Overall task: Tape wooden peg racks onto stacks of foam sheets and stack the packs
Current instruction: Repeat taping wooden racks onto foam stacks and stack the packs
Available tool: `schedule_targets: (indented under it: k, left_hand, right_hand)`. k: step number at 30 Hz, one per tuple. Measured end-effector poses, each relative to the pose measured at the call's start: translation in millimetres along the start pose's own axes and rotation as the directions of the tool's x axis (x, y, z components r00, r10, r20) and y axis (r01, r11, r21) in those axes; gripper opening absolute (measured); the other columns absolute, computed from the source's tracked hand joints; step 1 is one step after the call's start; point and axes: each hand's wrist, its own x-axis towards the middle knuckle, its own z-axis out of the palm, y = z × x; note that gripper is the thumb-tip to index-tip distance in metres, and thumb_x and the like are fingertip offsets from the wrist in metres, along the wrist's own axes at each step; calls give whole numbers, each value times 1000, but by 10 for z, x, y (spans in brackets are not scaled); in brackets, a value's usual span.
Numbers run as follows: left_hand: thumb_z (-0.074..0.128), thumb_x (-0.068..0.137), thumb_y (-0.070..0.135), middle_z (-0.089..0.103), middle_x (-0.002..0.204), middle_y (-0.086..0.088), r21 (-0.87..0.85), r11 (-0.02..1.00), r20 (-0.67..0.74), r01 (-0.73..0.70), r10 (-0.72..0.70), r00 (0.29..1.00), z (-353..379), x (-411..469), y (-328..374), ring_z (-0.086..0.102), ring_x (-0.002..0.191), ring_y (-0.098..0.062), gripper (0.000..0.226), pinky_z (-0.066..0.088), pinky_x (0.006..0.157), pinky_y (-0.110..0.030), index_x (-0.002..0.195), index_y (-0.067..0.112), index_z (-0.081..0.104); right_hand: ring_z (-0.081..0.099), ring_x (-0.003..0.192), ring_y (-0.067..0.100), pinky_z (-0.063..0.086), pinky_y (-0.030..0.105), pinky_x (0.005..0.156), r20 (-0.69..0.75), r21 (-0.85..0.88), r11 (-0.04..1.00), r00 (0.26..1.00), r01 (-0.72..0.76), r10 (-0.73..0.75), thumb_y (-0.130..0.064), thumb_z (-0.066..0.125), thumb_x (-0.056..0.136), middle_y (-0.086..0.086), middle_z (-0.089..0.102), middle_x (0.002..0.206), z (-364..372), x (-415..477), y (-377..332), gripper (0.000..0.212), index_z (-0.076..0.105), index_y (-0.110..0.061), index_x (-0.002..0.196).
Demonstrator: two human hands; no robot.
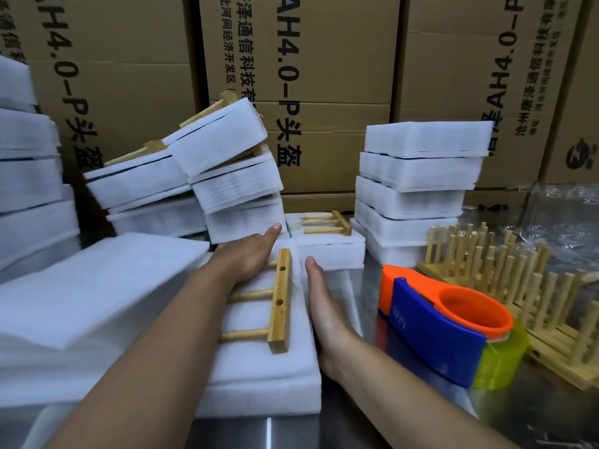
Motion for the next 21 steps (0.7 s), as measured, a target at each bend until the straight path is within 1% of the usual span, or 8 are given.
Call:
schedule_targets:
  k: [3, 5, 7, 9, 14, 17, 19, 21]
  left_hand:
    - [7, 91, 68, 30, 154, -2, 32, 999, 8, -18, 18, 1000, 12, 7, -5, 24, 142, -23, 72, 15, 112, -37, 145, 29, 35]
    - [8, 91, 68, 26, 155, 0, 21, 1000, 16, -21, 21, 1000, 23, 13, -15, 20, 143, -23, 69, 12, 115, -38, 145, 33, 33]
    - [10, 91, 68, 24, 156, 0, 10, 1000, 18, -14, 14, 1000, 44, 14, -14, 16, 144, -24, 66, 11, 116, -39, 145, 37, 32]
    - [11, 91, 69, 25, 156, -2, 14, 1000, 19, -1, 1, 1000, 56, 15, -3, 19, 144, -25, 67, 13, 116, -40, 145, 36, 32]
    - [15, 88, 72, 29, 154, -6, -37, 999, 54, 37, -35, 998, 57, -2, 20, 27, 140, -26, 76, 20, 113, -38, 144, 26, 37]
    - [15, 90, 70, 32, 152, -7, -90, 994, 117, 60, -50, 992, -84, -28, 111, 30, 139, -24, 78, 19, 113, -37, 146, 18, 34]
    - [18, 93, 65, 29, 154, -7, -80, 996, 110, 26, -17, 994, -252, -43, 197, 28, 140, -23, 75, 19, 113, -36, 148, 16, 30]
    - [29, 92, 63, 29, 153, -3, -88, 996, 98, 5, 4, 995, -435, -66, 238, 29, 139, -22, 69, 21, 111, -35, 146, 19, 34]
  right_hand:
    - [58, 117, 25, 45, 45, 101, 65, -73, 997, 998, -20, 24, -84, 59, 57, 5, 54, 137, 11, -37, -1, 107, 32, -31, 146]
    - [59, 116, 23, 46, 43, 101, 87, -75, 997, 996, -8, 14, -81, 65, 52, 2, 54, 137, 8, -50, -13, 114, 30, -30, 147]
    - [65, 107, 20, 49, 41, 97, 93, -73, 997, 996, 12, -5, -73, 72, 55, 1, 63, 125, -8, -52, -11, 105, 38, -27, 143]
    - [68, 99, 20, 53, 40, 92, 86, -68, 998, 996, 4, 2, -60, 77, 60, 2, 68, 115, -23, -44, -3, 95, 41, -24, 140]
    - [70, 94, 24, 54, 42, 90, 55, -52, 999, 998, -7, 9, -47, 78, 63, 8, 71, 107, -22, -32, -17, 78, 51, -16, 129]
    - [70, 92, 27, 55, 43, 86, 45, 16, 999, 998, -49, 49, -37, 75, 71, 11, 73, 102, 0, -43, -69, 57, 60, -13, 121]
    - [69, 90, 29, 57, 37, 78, 65, 77, 994, 995, -83, 78, -30, 69, 79, 15, 72, 103, -35, -63, -154, 40, 67, -11, 114]
    - [69, 75, 28, 57, 29, 59, 71, 117, 991, 996, -63, 55, -26, 65, 83, 16, 73, 96, -126, -73, -257, 28, 70, -10, 105]
